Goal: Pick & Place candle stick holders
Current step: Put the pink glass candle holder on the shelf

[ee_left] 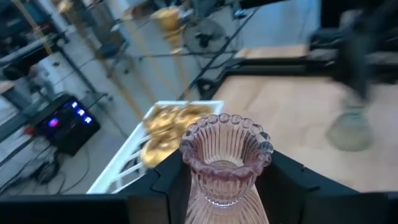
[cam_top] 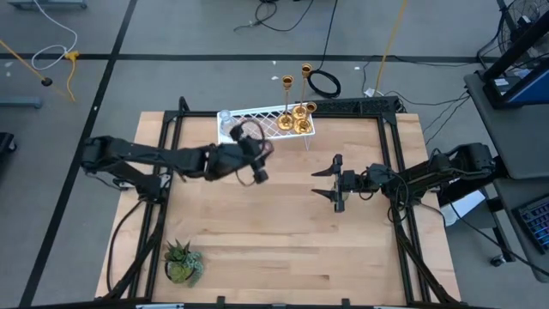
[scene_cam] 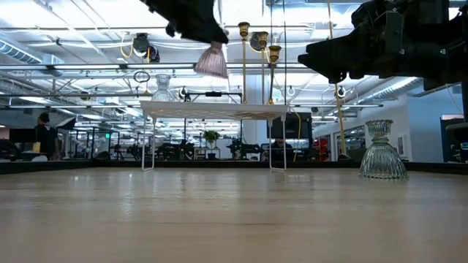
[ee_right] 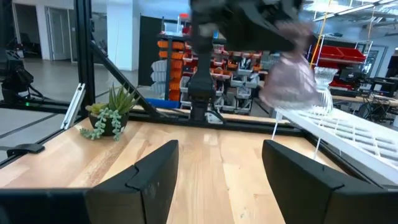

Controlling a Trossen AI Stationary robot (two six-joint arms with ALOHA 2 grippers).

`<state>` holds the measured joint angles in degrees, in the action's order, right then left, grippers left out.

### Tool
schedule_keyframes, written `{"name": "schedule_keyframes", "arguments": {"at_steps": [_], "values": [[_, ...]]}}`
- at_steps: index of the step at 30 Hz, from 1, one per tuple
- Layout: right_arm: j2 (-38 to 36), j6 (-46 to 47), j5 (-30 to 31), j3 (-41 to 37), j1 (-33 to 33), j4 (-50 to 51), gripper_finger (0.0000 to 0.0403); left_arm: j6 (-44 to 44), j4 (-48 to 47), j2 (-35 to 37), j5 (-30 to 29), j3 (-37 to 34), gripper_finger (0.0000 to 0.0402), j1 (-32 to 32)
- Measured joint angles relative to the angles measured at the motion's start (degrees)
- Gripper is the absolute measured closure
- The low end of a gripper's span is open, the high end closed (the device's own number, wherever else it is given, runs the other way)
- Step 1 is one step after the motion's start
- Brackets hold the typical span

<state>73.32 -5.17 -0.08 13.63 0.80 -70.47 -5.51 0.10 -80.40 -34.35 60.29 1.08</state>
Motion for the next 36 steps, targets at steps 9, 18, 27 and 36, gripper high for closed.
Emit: {"name": "schedule_keyframes", "arguments": {"at_steps": [9,18,27,36], "values": [[-0.02,-0.01,0.01,0.0,0.0,-0.06,0.0179,1.1,3.2,-3.21,7.39,-0.07,0.0254,-10.39],[-0.02,0.0,0.02,0.0,0.0,-0.03,0.0179,0.87,3.31,-3.3,4.25,-0.04,0.0225,-15.01],[-0.02,-0.01,0.0,0.0,0.01,-0.03,0.0179,3.36,-1.64,-3.61,4.44,-0.04,0.0252,-19.89],[-0.02,0.0,0.0,0.0,0.02,-0.03,0.0179,4.37,-4.31,-3.61,4.35,-0.04,0.021,-22.22]]}}
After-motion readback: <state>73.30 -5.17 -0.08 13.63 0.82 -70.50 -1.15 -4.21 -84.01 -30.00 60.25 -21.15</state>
